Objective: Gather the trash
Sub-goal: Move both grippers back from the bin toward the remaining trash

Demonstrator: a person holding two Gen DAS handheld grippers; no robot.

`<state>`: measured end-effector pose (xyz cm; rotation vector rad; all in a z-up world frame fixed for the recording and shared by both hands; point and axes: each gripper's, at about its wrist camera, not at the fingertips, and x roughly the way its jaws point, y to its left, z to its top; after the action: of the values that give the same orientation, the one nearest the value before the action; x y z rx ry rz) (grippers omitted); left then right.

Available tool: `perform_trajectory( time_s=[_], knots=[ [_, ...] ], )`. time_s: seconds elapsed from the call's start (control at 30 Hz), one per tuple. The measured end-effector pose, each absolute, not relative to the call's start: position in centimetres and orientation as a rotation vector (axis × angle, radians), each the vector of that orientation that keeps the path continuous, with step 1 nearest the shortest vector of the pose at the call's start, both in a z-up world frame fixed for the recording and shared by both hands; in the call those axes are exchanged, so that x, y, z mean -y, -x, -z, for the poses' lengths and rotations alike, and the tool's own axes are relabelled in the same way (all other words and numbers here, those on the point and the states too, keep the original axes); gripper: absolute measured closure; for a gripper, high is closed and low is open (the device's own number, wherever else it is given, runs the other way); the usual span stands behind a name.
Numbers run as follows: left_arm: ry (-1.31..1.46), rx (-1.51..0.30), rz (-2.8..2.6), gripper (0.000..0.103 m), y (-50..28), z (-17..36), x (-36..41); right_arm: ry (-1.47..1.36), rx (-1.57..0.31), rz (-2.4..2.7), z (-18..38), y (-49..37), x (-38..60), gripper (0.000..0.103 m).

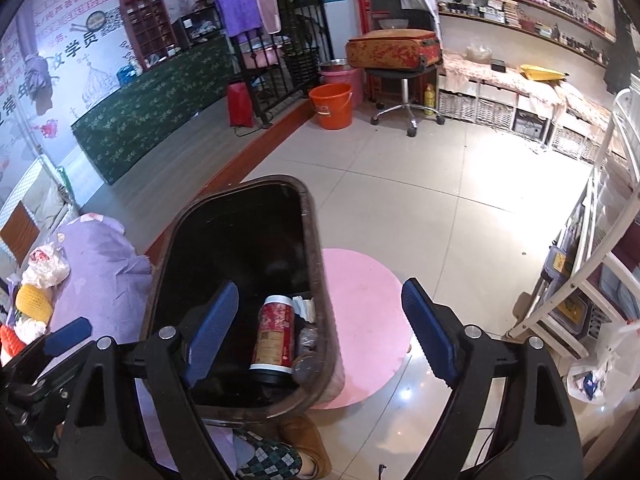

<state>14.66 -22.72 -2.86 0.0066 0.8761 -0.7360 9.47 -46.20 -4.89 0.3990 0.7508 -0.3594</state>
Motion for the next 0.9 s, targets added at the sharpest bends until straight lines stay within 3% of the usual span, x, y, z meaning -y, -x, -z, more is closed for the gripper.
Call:
perform_trajectory(
  time_s=[0.9],
  knots=[
    [0.003,-0.707,0.237,0.006,-10.8,0.3,4.5,-0.184,-0.756,-0.113,1.6,-14.1,27.7,0.018]
  ],
)
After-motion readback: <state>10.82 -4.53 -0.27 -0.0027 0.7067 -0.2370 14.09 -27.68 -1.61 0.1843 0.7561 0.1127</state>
